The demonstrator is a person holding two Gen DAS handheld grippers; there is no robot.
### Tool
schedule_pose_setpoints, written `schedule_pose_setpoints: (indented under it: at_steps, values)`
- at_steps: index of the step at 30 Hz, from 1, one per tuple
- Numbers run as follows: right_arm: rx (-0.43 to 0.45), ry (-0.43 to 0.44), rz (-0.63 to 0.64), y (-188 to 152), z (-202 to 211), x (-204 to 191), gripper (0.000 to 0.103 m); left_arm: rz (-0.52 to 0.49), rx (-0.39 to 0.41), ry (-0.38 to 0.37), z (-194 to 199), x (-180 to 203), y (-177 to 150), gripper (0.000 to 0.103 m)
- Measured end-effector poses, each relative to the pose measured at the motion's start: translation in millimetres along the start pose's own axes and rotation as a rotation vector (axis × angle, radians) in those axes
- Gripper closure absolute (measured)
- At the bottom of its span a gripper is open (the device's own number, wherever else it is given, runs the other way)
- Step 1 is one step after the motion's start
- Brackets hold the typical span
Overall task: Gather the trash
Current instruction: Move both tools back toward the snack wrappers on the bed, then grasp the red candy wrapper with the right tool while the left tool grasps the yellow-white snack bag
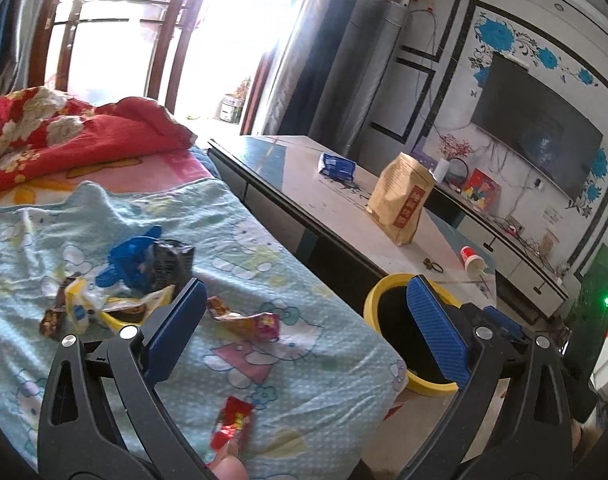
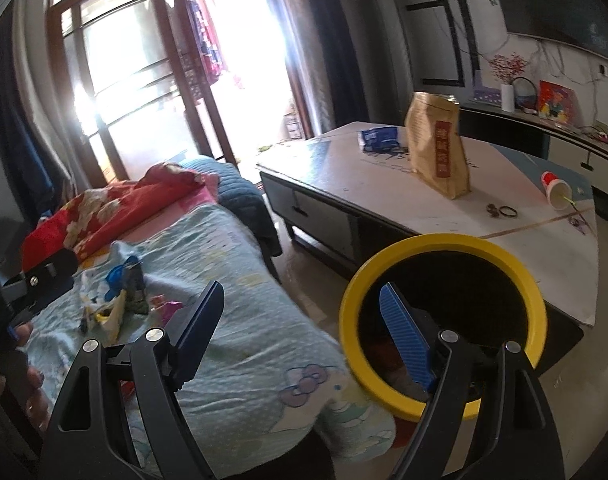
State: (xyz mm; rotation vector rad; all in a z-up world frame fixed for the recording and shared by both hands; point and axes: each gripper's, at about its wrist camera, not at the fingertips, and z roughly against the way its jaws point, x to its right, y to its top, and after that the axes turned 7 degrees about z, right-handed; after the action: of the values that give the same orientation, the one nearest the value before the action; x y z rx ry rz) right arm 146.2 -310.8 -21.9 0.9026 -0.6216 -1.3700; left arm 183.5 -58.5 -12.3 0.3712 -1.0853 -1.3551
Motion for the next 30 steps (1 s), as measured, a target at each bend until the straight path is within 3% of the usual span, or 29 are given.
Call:
schedule_pose_setpoints:
  at_steps: [14, 30]
  values:
    - [-0.048, 0.118, 0.11, -1.2, -11.0, -69.7, 0.025, 0.093, 0.061, 0.06, 22.4, -54.2, 15.2, 0.011]
    - [-0.165, 0.233, 0.205, -22.9, -30.9, -142.5, 0.025, 0.171, 0.108, 0.169, 44.9, -128.9, 28.1, 0.011]
